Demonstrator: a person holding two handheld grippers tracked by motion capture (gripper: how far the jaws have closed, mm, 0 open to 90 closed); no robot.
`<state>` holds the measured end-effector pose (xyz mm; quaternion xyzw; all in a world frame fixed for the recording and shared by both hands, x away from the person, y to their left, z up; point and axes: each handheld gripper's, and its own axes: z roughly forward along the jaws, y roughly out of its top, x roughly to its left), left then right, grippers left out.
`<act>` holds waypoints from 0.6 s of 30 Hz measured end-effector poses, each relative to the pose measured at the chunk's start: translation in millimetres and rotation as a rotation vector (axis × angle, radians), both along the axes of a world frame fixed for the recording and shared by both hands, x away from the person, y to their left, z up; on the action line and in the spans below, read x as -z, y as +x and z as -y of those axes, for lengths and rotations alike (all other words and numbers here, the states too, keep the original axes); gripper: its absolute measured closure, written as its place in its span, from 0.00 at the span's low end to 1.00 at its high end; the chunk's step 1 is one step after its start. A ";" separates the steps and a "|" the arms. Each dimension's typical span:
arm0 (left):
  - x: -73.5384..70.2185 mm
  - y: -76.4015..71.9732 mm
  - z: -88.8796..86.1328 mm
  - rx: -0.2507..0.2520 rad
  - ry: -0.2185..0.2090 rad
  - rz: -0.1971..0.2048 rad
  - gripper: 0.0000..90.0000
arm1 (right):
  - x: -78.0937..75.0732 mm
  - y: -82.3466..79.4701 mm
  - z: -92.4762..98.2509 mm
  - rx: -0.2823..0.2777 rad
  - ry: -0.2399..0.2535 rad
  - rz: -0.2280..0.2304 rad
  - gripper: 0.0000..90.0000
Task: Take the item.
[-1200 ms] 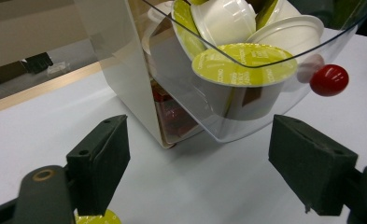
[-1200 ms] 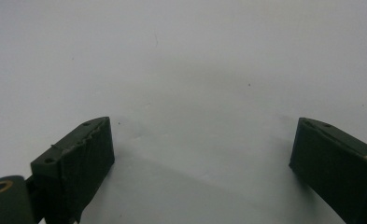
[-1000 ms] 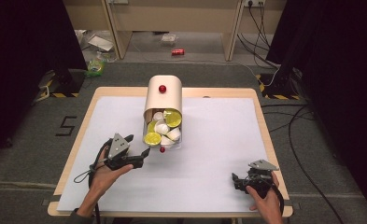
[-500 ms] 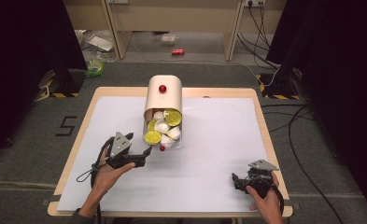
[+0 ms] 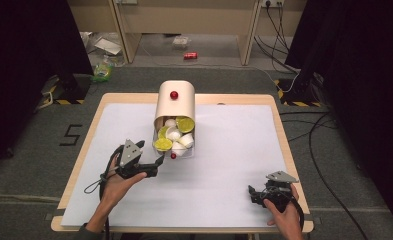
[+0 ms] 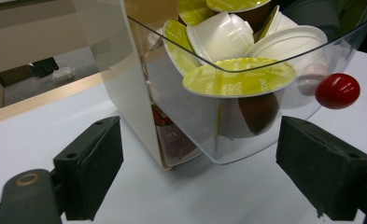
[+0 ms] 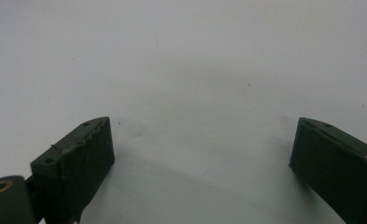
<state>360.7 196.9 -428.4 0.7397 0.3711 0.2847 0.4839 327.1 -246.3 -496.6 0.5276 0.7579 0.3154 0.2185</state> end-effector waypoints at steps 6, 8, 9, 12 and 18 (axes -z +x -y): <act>0.0 2.2 0.4 0.000 -0.008 0.001 0.16 | 0.0 0.0 0.0 0.000 0.000 0.000 0.07; 0.0 3.1 0.6 -0.002 -0.011 0.002 0.16 | 0.0 0.0 0.0 0.000 0.000 0.000 0.07; -0.1 3.7 1.3 -0.002 -0.013 0.001 0.16 | 0.0 0.0 0.0 0.000 0.000 0.000 0.07; 0.1 4.4 2.3 -0.001 -0.012 0.003 0.16 | 0.0 0.0 0.0 0.000 0.000 0.000 0.07; 2.2 6.8 4.2 0.002 -0.009 -0.001 0.16 | 0.0 0.1 0.0 0.000 0.000 0.000 0.07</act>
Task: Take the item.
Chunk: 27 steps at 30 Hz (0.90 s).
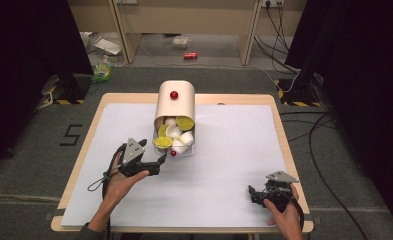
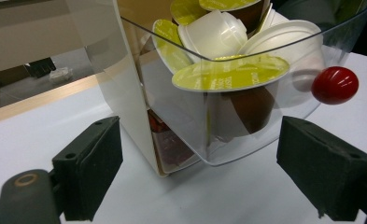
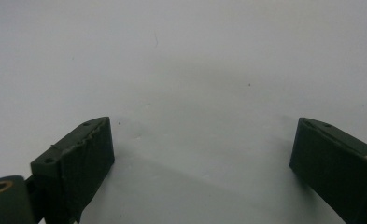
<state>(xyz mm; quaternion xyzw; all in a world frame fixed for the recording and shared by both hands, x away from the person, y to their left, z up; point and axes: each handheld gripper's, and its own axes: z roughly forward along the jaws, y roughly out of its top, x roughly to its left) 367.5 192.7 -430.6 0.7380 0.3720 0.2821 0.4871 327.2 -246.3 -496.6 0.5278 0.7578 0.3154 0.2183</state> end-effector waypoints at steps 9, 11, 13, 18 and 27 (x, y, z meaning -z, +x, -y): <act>0.1 2.9 0.5 -0.007 -0.003 0.002 0.16 | 0.0 0.0 0.0 0.000 0.000 0.000 0.07; 0.1 3.6 0.5 -0.009 -0.003 0.001 0.16 | 0.0 0.0 0.0 0.000 0.000 0.000 0.07; 0.2 4.3 0.6 -0.010 -0.005 0.001 0.16 | 0.0 0.0 0.0 0.000 0.000 0.000 0.07; -0.1 7.3 1.0 -0.015 -0.007 0.001 0.16 | 0.0 0.0 0.0 0.000 0.000 0.000 0.07; 0.4 10.4 1.9 -0.018 -0.011 0.000 0.16 | 0.0 0.0 0.1 0.000 0.000 0.000 0.07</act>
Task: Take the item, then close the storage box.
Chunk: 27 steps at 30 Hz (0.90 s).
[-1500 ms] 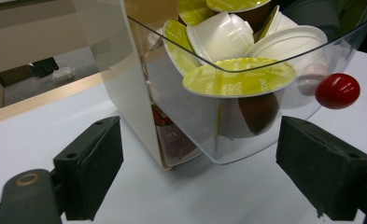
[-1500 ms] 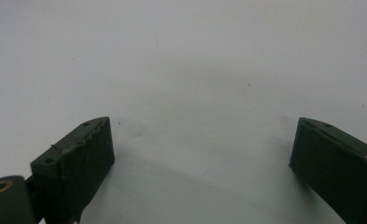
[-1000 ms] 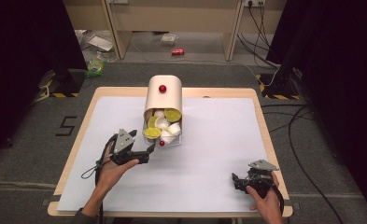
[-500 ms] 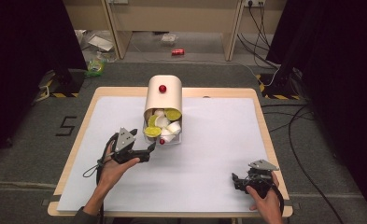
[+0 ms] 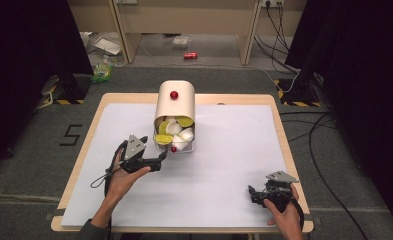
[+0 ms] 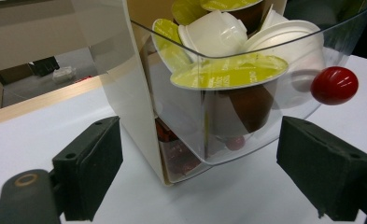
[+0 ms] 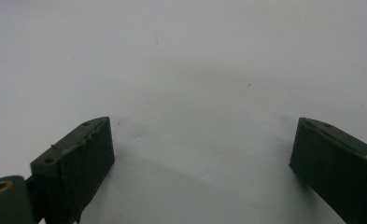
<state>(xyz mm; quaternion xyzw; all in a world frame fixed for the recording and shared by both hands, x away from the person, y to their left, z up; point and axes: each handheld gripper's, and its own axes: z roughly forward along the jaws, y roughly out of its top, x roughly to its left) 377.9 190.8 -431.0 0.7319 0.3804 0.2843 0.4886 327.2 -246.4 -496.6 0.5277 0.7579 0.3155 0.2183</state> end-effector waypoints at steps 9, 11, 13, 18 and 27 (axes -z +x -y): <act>0.0 2.9 0.5 -0.004 -0.001 -0.005 0.16 | 0.0 0.0 0.2 -0.001 0.002 -0.001 0.07; 0.4 3.6 1.0 -0.004 -0.001 -0.007 0.16 | 0.0 0.0 0.1 -0.001 0.002 0.000 0.07; 0.8 3.8 1.6 -0.006 0.000 -0.003 0.16 | 0.0 0.0 0.1 -0.001 0.001 -0.001 0.07; 0.5 3.5 2.4 -0.011 0.009 0.006 0.16 | 0.0 0.3 0.1 -0.003 -0.002 -0.001 0.07; 2.0 8.1 2.6 -0.021 0.001 0.008 0.16 | -0.1 0.4 0.1 -0.003 0.000 -0.004 0.07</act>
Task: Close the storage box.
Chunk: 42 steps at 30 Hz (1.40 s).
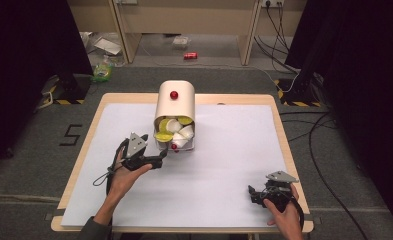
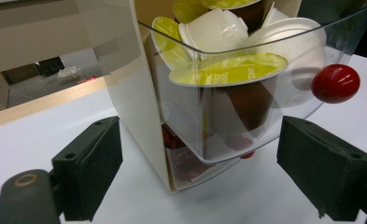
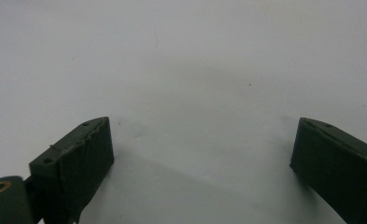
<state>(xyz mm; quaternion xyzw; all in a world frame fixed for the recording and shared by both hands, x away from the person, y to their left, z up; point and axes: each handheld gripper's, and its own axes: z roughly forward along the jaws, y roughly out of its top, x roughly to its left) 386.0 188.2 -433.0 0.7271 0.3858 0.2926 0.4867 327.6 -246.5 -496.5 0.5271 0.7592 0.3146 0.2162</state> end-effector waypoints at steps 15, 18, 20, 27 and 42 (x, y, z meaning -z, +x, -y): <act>-0.5 9.8 2.2 -0.025 0.004 0.002 0.16 | 0.1 -0.1 -0.2 0.001 0.000 0.002 0.07; -0.5 10.5 2.6 -0.028 0.005 0.004 0.16 | 0.1 -0.1 -0.3 0.001 0.000 0.002 0.07; -0.5 11.4 2.5 -0.028 0.004 0.004 0.16 | 0.1 0.0 -0.2 0.000 -0.001 0.003 0.07; -0.3 15.1 3.2 -0.038 0.001 0.002 0.16 | 0.1 -0.1 -0.1 -0.001 -0.001 0.003 0.07; 0.6 22.5 3.6 -0.051 -0.011 0.000 0.16 | 0.1 -0.1 -0.2 0.000 -0.001 0.003 0.07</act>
